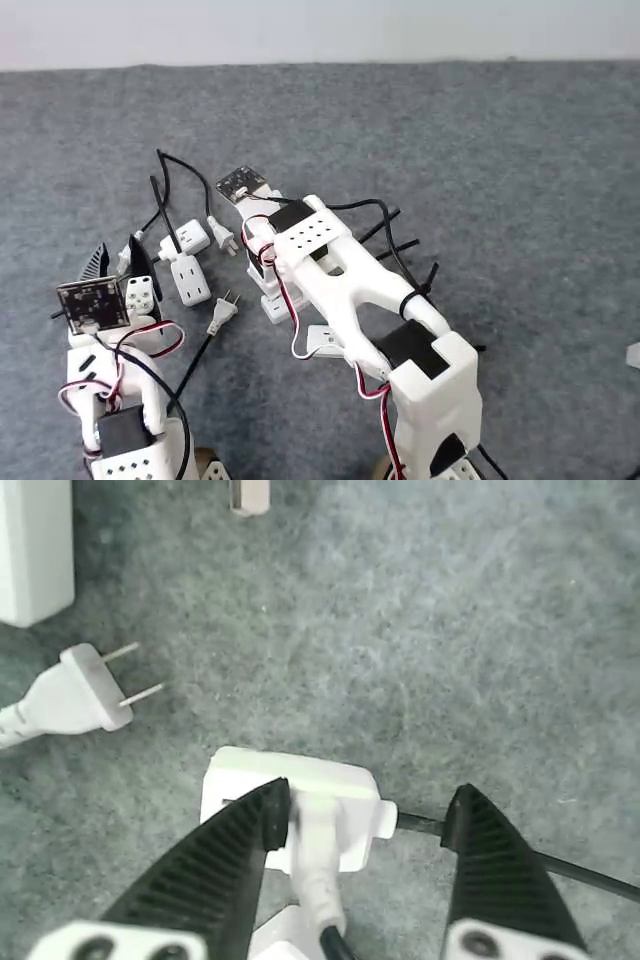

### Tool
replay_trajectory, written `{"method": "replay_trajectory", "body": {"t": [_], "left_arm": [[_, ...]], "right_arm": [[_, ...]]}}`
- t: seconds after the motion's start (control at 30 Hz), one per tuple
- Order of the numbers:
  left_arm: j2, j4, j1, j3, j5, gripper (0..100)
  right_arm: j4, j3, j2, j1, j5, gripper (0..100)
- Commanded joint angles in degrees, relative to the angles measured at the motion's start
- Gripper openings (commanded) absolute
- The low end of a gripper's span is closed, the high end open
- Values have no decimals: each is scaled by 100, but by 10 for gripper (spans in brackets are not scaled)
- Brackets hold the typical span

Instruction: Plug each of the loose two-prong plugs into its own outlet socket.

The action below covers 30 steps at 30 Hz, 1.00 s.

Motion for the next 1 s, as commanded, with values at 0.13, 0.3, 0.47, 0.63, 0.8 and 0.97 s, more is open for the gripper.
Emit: {"method": "replay_trajectory", "body": {"t": [0.13,0.3,0.47,0.63,0.8,0.97], "left_arm": [[-53,-193,35,22,-88,137],[-53,-193,35,57,-88,137],[-53,-193,44,57,-88,137],[-53,-193,158,75,-123,137],[-53,-193,149,75,-123,137],[-53,-325,158,136,-123,137]], "right_arm": [[163,-158,127,-22,0,240],[462,-132,171,242,0,239],[523,-158,136,831,-18,238],[831,-149,127,1314,-35,238],[884,-149,127,1780,-62,238],[892,-141,127,2352,-9,238]]}}
